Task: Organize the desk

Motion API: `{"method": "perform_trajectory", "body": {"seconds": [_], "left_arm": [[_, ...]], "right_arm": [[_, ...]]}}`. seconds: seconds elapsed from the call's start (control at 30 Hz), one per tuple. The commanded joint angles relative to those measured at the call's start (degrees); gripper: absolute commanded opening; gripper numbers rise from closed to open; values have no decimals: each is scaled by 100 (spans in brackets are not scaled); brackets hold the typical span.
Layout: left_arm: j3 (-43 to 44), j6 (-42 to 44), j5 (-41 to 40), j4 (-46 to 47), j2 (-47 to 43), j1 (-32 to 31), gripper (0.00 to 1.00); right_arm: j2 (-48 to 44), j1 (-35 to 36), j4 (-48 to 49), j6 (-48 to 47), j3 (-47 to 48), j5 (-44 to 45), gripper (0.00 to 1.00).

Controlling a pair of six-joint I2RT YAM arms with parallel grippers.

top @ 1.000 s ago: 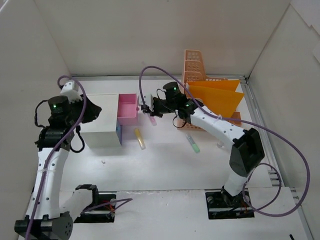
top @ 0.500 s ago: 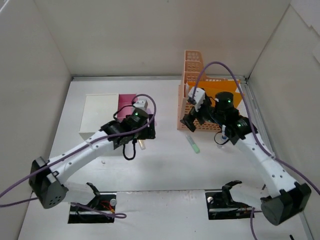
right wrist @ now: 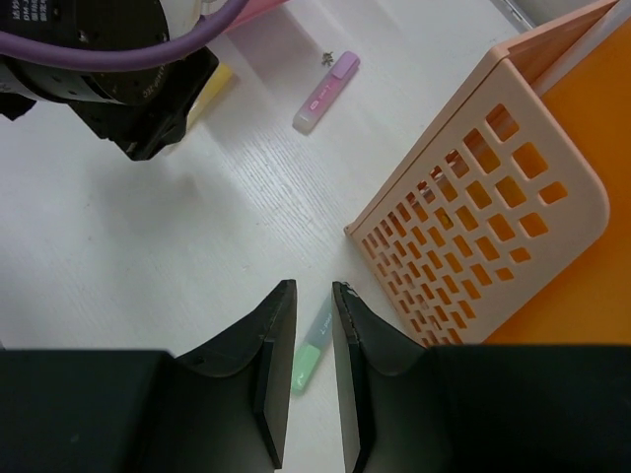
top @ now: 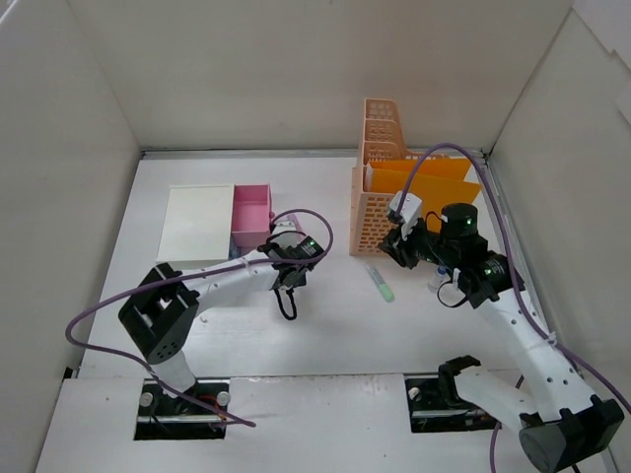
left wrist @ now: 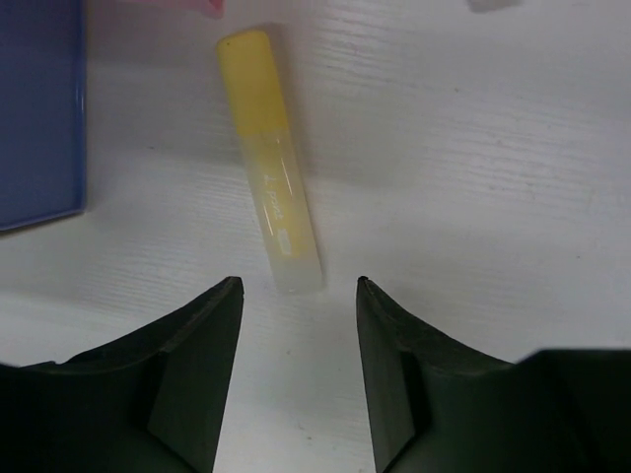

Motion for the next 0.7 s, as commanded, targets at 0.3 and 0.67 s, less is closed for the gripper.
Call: {"method": "perform_trajectory", "body": {"seconds": [0.3, 0.67], "left_arm": [[-8, -44, -652, 512, 452, 184, 53], [-60, -53, -459, 758, 1006, 132, 30]], "right_arm": [[76, -76, 262, 223, 32, -150, 21], [14, -120, 262, 311, 49, -114, 21]]}}
